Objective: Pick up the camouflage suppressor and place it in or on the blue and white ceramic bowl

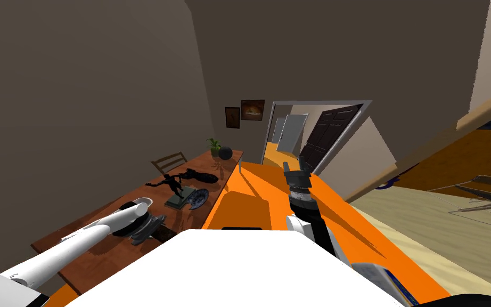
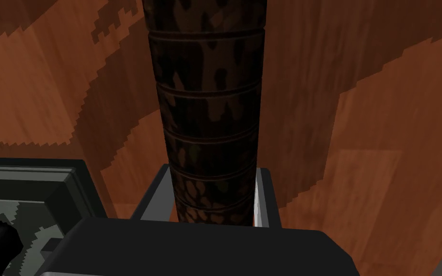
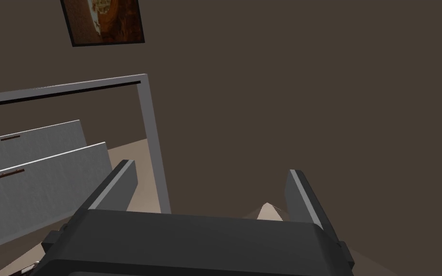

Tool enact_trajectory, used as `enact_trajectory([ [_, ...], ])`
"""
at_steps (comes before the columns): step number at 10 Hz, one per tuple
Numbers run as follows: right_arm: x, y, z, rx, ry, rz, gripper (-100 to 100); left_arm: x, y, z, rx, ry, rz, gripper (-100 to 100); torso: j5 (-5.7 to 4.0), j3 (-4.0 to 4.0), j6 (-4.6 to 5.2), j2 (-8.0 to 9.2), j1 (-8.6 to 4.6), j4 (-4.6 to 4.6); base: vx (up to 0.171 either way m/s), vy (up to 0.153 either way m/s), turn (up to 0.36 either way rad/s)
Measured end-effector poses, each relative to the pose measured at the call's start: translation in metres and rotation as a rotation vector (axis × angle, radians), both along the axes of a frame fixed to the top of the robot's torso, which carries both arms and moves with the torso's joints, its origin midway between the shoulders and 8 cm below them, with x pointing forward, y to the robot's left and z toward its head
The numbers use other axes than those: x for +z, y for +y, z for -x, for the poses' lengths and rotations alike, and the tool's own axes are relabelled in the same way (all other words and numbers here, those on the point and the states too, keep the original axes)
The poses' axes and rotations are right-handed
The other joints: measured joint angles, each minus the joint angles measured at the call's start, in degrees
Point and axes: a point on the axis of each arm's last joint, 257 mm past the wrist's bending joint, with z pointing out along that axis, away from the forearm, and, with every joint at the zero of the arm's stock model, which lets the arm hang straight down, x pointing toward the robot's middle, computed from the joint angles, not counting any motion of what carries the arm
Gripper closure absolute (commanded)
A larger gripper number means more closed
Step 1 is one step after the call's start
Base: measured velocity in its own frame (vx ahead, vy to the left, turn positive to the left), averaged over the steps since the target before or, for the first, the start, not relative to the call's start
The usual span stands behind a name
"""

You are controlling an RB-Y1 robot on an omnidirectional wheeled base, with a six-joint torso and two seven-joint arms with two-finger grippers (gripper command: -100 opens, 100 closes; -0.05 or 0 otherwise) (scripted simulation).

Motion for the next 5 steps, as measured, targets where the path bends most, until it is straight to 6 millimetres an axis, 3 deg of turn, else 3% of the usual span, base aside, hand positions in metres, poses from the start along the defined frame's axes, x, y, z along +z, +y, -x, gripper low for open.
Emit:
enact_trajectory([
  [5, 0.000, 0.000, 0.000, 0.000, 0.000, 0.000, 0, 0.035, 0.021, 0.019, 0.108, 0.044, 0.019, 100, -0.05, -0.09, -0.07, -0.11, 0.03, -0.05, 0.106, -0.102, 0.074],
])
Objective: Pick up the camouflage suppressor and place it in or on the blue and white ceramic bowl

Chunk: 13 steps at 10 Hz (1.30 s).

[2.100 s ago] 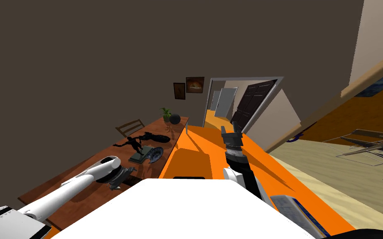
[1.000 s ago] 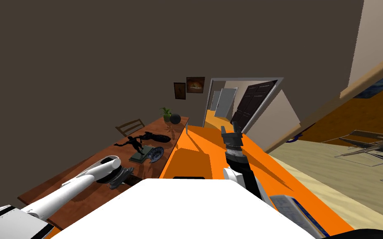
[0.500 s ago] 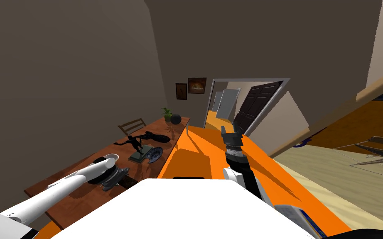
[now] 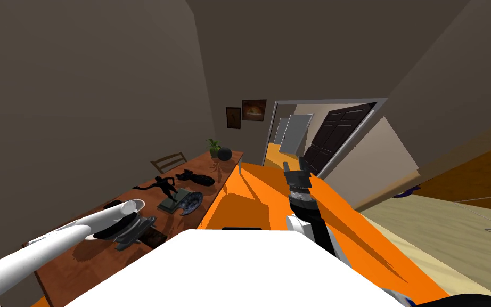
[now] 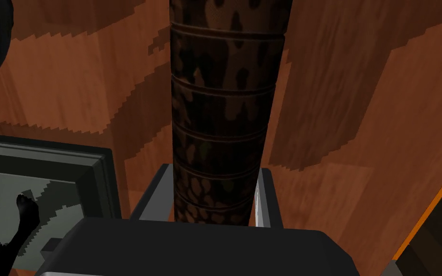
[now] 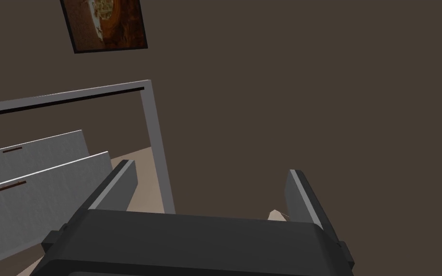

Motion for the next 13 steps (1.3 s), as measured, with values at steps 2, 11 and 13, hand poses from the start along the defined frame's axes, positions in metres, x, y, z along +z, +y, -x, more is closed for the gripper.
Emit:
enact_trajectory([
  [2, 0.000, 0.000, 0.000, 0.000, 0.000, 0.000, 0, 0.017, 0.006, 0.007, 0.038, 0.017, 0.009, 100, -0.03, -0.04, -0.03, -0.05, -0.11, -0.03, 0.120, -0.136, 0.044],
  [11, 0.000, 0.000, 0.000, 0.000, 0.000, 0.000, 0, 0.068, 0.033, -0.034, 0.101, -0.052, -0.011, 100, -0.09, 0.18, 0.06, 0.26, 0.02, 0.14, 0.088, -0.141, -0.060],
  [13, 0.000, 0.000, 0.000, 0.000, 0.000, 0.000, 0, 0.068, 0.033, -0.036, 0.099, -0.056, -0.011, -100, -0.06, 0.31, 0.00, 0.48, 0.22, 0.18, 0.003, -0.002, 0.000],
])
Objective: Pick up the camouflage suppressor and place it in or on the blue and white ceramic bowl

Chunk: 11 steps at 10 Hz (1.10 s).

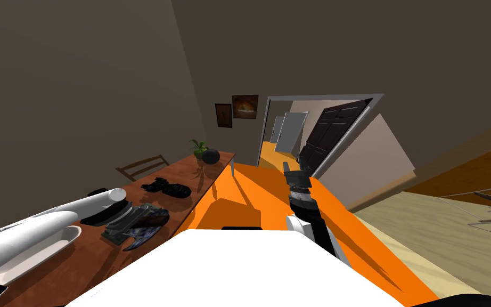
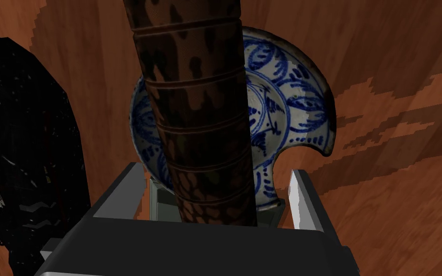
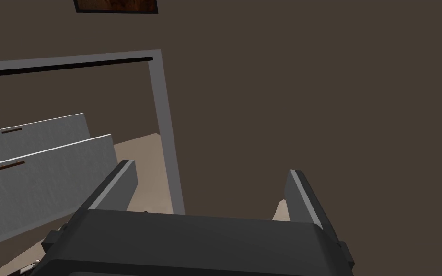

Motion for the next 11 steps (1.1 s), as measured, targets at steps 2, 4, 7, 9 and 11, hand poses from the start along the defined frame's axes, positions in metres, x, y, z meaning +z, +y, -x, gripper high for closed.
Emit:
enact_trajectory([
  [2, 0.000, 0.000, 0.000, 0.000, 0.000, 0.000, 0, 0.000, 0.000, 0.000, 0.000, 0.000, 0.000, -100, 0.01, 0.03, 0.00, 0.05, 0.03, 0.01, 0.000, 0.000, 0.000],
  [4, 0.000, 0.000, 0.000, 0.000, 0.000, 0.000, 0, 0.000, 0.000, 0.000, 0.000, 0.000, 0.000, 0, 0.01, 0.04, 0.00, 0.06, 0.04, 0.02, 0.000, 0.000, 0.000],
  [7, 0.000, 0.000, 0.000, 0.000, 0.000, 0.000, 0, 0.014, 0.004, -0.001, -0.006, 0.000, 0.002, -100, -0.01, 0.00, -0.01, 0.00, -0.04, 0.00, 0.018, -0.018, 0.031],
  [9, 0.000, 0.000, 0.000, 0.000, 0.000, 0.000, 0, 0.033, 0.007, -0.002, -0.012, 0.002, 0.006, -100, -0.02, 0.00, -0.01, -0.01, -0.06, 0.00, 0.023, -0.022, 0.035],
  [11, 0.000, 0.000, 0.000, 0.000, 0.000, 0.000, 0, 0.042, 0.008, -0.002, -0.018, 0.005, 0.009, 0, 0.00, 0.00, 0.00, 0.01, -0.02, 0.00, 0.005, -0.005, 0.005],
])
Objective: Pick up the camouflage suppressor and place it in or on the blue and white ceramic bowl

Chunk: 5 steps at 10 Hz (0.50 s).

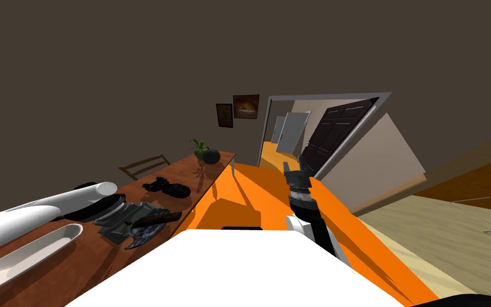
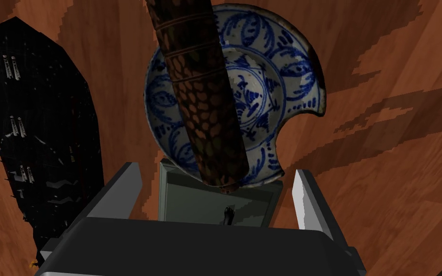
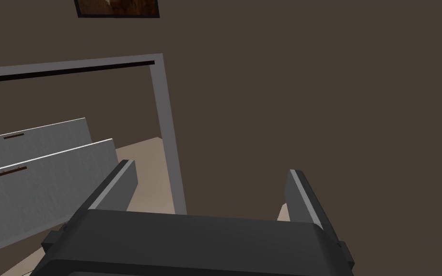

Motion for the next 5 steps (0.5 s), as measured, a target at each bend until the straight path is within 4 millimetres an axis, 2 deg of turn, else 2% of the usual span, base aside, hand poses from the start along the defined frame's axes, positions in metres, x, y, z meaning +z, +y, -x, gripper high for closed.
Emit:
enact_trajectory([
  [5, 0.0000, 0.0000, 0.0000, 0.000, 0.000, 0.000, 0, -0.0001, 0.0000, 0.0000, 0.000, 0.000, 0.000, 0, 0.01, 0.03, -0.01, 0.05, 0.06, 0.01, 0.000, 0.000, 0.000],
])
